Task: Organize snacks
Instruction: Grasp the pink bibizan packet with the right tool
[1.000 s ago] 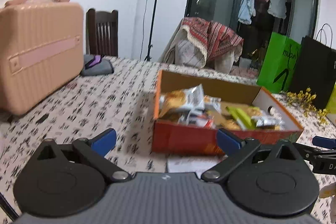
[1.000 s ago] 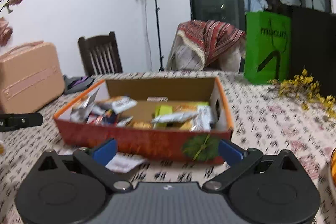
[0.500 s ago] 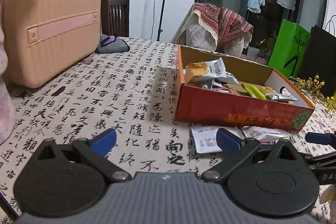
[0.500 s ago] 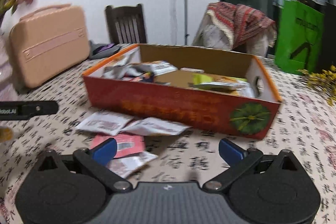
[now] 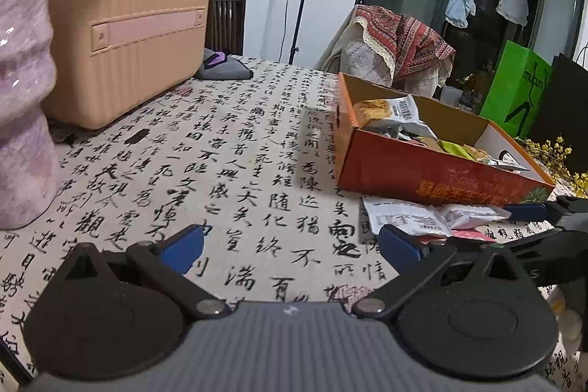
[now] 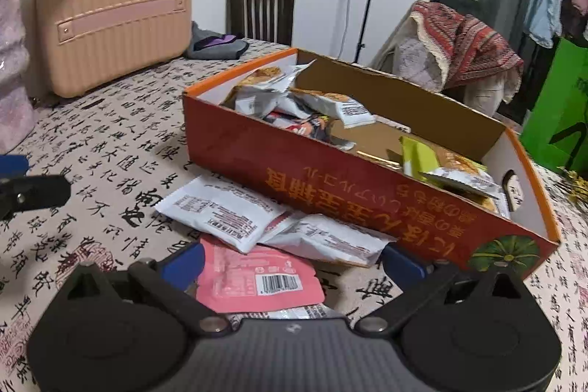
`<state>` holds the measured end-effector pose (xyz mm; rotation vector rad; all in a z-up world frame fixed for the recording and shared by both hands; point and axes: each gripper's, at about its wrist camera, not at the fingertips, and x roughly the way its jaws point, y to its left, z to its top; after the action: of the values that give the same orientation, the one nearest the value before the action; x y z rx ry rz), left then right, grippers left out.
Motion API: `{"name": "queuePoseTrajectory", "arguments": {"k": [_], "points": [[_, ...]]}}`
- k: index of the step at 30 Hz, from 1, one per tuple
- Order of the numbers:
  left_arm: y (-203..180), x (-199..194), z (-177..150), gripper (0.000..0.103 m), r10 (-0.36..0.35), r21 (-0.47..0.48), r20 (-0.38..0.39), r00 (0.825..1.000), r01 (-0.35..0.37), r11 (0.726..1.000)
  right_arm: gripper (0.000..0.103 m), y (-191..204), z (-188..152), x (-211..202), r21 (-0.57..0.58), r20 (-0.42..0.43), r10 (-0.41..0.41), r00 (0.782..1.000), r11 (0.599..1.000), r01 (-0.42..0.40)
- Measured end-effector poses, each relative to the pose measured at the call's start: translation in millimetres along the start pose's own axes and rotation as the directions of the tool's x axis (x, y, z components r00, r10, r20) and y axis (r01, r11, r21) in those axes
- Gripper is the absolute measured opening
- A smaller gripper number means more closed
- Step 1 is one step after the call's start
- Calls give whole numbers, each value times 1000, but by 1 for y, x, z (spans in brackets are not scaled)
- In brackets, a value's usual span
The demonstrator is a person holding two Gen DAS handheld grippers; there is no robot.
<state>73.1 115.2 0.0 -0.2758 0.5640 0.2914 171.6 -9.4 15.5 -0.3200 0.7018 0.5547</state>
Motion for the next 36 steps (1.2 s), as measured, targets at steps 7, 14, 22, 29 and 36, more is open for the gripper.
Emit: {"name": "queuePoseTrajectory", "arguments": {"k": [7,14,22,29,36], "points": [[11,-2,-3,103,-12,-28,2,1000,12,1000,103,-9,-16,-19,30,-2,7,1000,1000,-6],[14,-3,-7,103,-14,-35,-7,1000,14,999,102,4,-8,-4,9,-45,47,998,999,-47],[24,-3,-10,103,0,-56,-19,1000,-1,998,72,5,5,27,52,-99,130,986,991,-126],[23,0,-10,103,2,-54,-33,999,-3,999,68,1,1,17,82,-52,134,990,988,-130],[14,-2,-10,103,8,-40,-37,999,-9,999,68,-4,-4,-11,83,28,134,991,987,-136]]}}
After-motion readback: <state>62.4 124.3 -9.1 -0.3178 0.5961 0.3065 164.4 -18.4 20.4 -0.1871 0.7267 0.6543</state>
